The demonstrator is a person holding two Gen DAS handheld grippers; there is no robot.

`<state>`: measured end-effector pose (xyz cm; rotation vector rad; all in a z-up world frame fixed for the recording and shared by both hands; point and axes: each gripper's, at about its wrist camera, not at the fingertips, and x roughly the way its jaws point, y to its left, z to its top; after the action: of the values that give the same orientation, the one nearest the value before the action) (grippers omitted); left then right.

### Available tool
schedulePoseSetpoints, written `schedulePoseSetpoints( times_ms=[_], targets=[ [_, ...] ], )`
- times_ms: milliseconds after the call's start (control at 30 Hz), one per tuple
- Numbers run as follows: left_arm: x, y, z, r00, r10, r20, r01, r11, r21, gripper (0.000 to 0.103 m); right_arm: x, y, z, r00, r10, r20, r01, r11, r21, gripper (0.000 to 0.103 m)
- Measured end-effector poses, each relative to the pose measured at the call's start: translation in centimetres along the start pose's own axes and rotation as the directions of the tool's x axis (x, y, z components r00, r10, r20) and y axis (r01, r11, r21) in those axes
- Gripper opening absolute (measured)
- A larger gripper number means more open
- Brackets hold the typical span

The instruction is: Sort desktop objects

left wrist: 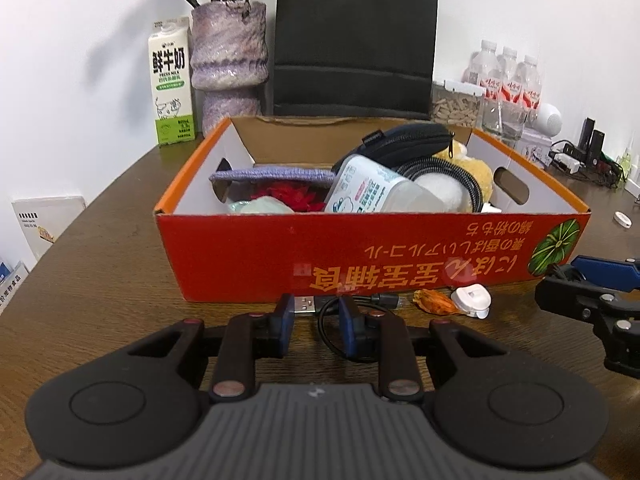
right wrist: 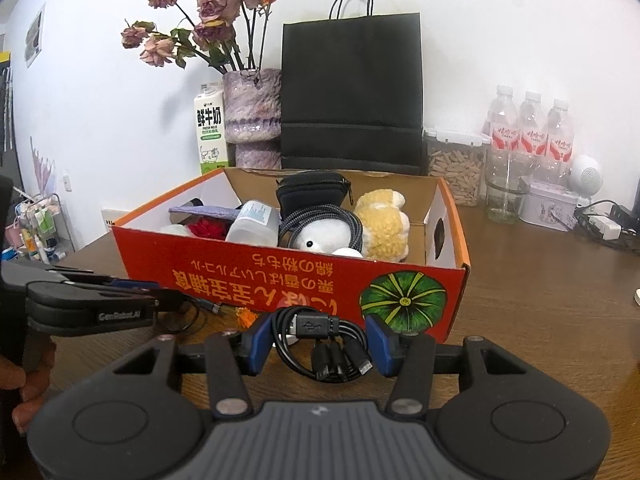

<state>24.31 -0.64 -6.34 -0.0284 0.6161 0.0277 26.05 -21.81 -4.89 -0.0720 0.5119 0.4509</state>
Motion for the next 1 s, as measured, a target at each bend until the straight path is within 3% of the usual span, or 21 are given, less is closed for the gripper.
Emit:
schedulePoseSetpoints(
  times_ms=[533, 1000],
  targets=[
    [-4.5, 0.1, 1.2, 0.993, -0.033, 0.111, 0.037, 0.999, -0.036, 0.025, -2.0, 0.5, 1.6, 0.997, -0.014, 0.081, 0.014, 1.0, 0.005, 0.049],
    [-5.8, -0.7, 5.8, 0.974, -0.036, 0.226, 0.041, 0.999, -0.017, 0.025, -1.6, 1.0, 5.5, 0.991, -0.03, 0.13, 0.031, 0.999, -0.008, 0.049]
  ],
)
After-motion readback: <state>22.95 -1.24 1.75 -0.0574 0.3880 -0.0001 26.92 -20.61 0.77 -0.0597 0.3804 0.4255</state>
